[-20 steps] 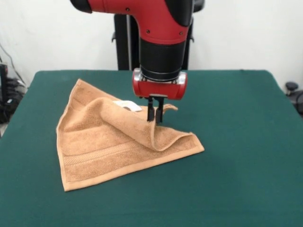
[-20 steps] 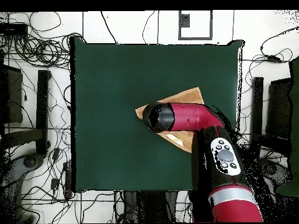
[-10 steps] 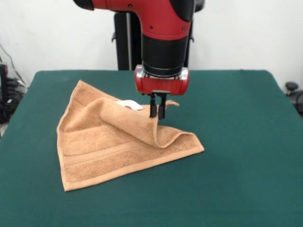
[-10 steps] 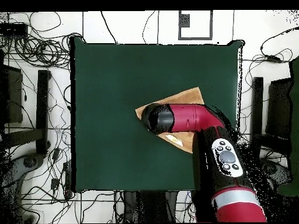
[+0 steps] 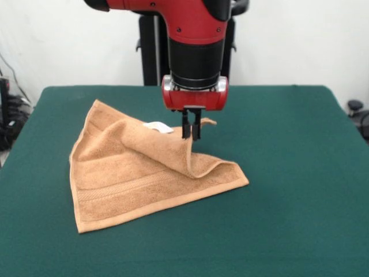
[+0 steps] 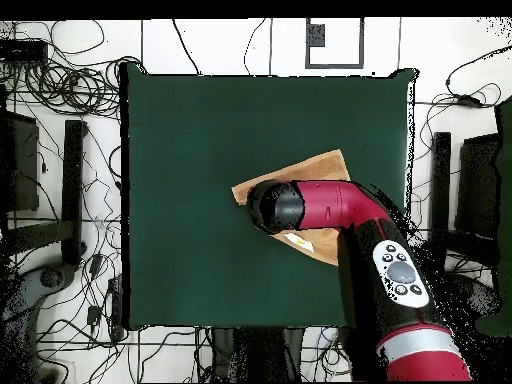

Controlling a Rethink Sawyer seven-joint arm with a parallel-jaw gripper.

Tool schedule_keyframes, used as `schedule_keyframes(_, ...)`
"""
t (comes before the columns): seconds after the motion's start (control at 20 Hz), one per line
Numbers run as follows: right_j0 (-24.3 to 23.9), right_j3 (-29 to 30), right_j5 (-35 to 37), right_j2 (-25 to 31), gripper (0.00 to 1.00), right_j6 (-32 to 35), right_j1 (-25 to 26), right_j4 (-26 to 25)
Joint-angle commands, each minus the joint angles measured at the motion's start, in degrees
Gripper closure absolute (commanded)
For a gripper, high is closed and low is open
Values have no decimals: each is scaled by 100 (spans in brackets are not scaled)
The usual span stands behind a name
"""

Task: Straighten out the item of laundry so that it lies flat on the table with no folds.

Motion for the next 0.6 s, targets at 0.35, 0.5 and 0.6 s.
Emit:
schedule_keyframes(0.35,-153,724,746,1011,100,-1302,48,-302)
schedule_keyframes(0.5,-181,797,739,1057,100,-1298,40,-345)
schedule_keyframes(0.6,-196,883,743,1080,100,-1290,1,-345)
